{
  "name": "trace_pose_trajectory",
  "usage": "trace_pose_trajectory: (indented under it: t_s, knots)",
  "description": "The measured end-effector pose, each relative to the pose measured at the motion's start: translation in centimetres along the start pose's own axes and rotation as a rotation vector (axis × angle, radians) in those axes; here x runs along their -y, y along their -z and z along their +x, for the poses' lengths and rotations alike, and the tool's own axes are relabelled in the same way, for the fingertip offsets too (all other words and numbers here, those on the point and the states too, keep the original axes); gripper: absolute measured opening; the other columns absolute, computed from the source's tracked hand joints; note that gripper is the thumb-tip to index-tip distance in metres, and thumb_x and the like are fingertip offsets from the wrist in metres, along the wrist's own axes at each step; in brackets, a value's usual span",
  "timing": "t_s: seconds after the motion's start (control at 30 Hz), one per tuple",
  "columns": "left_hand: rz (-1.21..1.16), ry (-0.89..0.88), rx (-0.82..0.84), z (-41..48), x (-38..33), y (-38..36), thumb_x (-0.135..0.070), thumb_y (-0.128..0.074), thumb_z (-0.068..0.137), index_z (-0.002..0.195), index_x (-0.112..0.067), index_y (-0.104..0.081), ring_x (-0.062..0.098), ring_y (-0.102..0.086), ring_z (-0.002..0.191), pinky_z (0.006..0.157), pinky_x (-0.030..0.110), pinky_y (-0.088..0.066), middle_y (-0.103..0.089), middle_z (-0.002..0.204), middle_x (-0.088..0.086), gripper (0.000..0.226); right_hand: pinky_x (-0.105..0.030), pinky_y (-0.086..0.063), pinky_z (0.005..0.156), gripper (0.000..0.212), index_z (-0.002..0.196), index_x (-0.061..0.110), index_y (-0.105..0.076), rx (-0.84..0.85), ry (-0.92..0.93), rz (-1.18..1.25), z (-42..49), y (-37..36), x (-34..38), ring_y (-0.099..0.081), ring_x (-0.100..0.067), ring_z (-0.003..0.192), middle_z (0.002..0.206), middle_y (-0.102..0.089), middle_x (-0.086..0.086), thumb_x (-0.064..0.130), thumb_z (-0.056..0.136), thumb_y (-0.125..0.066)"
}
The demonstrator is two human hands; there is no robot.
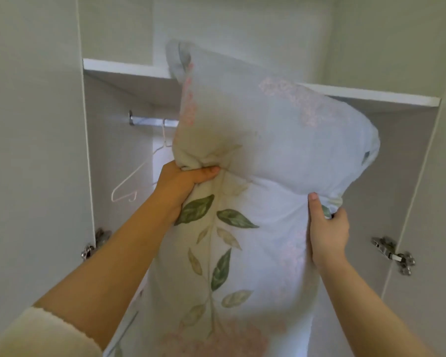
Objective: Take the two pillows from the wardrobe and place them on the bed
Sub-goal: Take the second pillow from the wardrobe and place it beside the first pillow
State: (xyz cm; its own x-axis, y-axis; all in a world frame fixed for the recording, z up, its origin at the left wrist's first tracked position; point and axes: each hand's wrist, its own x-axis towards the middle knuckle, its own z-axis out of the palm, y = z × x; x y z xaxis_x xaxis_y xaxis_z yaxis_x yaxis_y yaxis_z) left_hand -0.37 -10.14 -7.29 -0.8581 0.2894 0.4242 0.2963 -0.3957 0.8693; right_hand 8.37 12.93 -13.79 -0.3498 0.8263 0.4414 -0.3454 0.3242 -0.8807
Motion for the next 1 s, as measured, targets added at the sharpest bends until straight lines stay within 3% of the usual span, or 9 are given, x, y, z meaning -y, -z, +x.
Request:
trace_pose_trajectory:
  t_s: [0.13,0.27,0.37,0.53,0.63,0.73,0.8,0.9,1.0]
  knots:
    - [0.029,0.077,-0.059,-2.5,2.9,0.0,-0.014,-0.083,0.056,0.09,-0.019,-0.068,0.011,-0.071,0.073,0.055,0.02,-0.055,-0.075,0.077,-0.006,0.037,-0.034,-0.037,0.076,0.039,0.092,0.01,-0.052,-0.002,-0.174,-0.122,-1.8,1.7,-3.3,-0.05,-0.025,0.086,0.091,-0.055,-0.007,0.049,0.087,-0.05]
    - [0.017,0.246,-0.064,-5.2,5.6,0.2,-0.017,-0.083,0.045,0.087,-0.018,-0.069,0.014,-0.071,0.069,0.054,0.023,-0.056,-0.076,0.073,-0.003,0.044,-0.044,-0.044,0.084,0.042,0.086,0.006,-0.05,-0.028,-0.271,-0.204,-3.8,2.8,-5.5,-0.055,-0.036,0.095,0.089,-0.055,-0.014,0.046,0.092,-0.04]
    - [0.004,0.373,-0.048,-7.7,7.9,0.4,-0.017,-0.082,0.043,0.087,-0.015,-0.07,0.017,-0.072,0.068,0.053,0.025,-0.057,-0.076,0.074,0.0,0.046,-0.051,-0.043,0.095,0.043,0.101,0.004,-0.051,0.007,-0.278,-0.289,-5.4,3.2,-6.4,-0.053,-0.038,0.107,0.11,-0.058,-0.02,0.045,0.092,-0.041]
    - [0.011,0.536,-0.001,-12.0,10.8,1.8,-0.012,-0.079,0.042,0.083,-0.013,-0.07,0.021,-0.072,0.068,0.05,0.027,-0.055,-0.076,0.073,0.004,0.042,-0.052,-0.016,0.11,0.068,0.139,0.015,-0.03,0.23,-0.055,-0.592,-7.1,3.2,-6.5,-0.025,-0.032,0.137,0.151,-0.026,-0.011,0.058,0.087,-0.037]
    - [0.05,0.615,0.058,-14.4,12.3,2.5,-0.01,-0.08,0.043,0.078,-0.015,-0.074,0.023,-0.072,0.073,0.054,0.028,-0.057,-0.076,0.078,0.006,0.036,-0.052,-0.013,0.111,0.081,0.139,0.017,-0.031,0.447,0.099,-0.68,-7.4,2.8,-6.4,-0.025,-0.029,0.138,0.147,-0.034,-0.01,0.066,0.075,-0.026]
    - [0.088,0.673,0.092,-16.1,13.2,2.8,-0.009,-0.08,0.043,0.084,-0.014,-0.073,0.02,-0.072,0.075,0.056,0.026,-0.057,-0.076,0.08,0.004,0.042,-0.046,-0.005,0.114,0.086,0.14,0.02,-0.03,0.699,0.079,-0.726,-8.0,2.8,-6.8,-0.031,-0.025,0.137,0.144,-0.041,-0.007,0.07,0.071,-0.024]
    - [0.102,0.693,0.09,-17.0,13.7,3.2,-0.008,-0.079,0.043,0.087,-0.013,-0.072,0.018,-0.072,0.076,0.057,0.026,-0.057,-0.076,0.081,0.003,0.044,-0.045,-0.01,0.115,0.091,0.138,0.023,-0.034,0.803,0.025,-0.679,-9.1,3.1,-7.3,-0.042,-0.024,0.128,0.132,-0.053,-0.003,0.076,0.064,-0.028]
    - [0.161,0.717,0.045,-18.6,14.2,4.0,-0.012,-0.081,0.041,0.091,-0.015,-0.072,0.02,-0.07,0.083,0.065,0.029,-0.057,-0.076,0.087,0.003,0.051,-0.038,-0.03,0.099,0.087,0.121,0.026,-0.047,0.868,-0.047,-0.697,-10.5,3.4,-8.1,-0.054,-0.024,0.104,0.096,-0.057,0.008,0.082,0.055,-0.037]
    - [0.196,0.743,-0.074,-20.4,14.8,5.1,-0.016,-0.084,0.042,0.093,-0.017,-0.07,0.021,-0.069,0.085,0.066,0.03,-0.056,-0.075,0.09,0.004,0.053,-0.036,-0.028,0.084,0.07,0.095,0.028,-0.049,0.962,-0.06,-0.809,-12.0,3.0,-9.2,-0.052,-0.02,0.085,0.084,-0.054,0.011,0.084,0.055,-0.04]
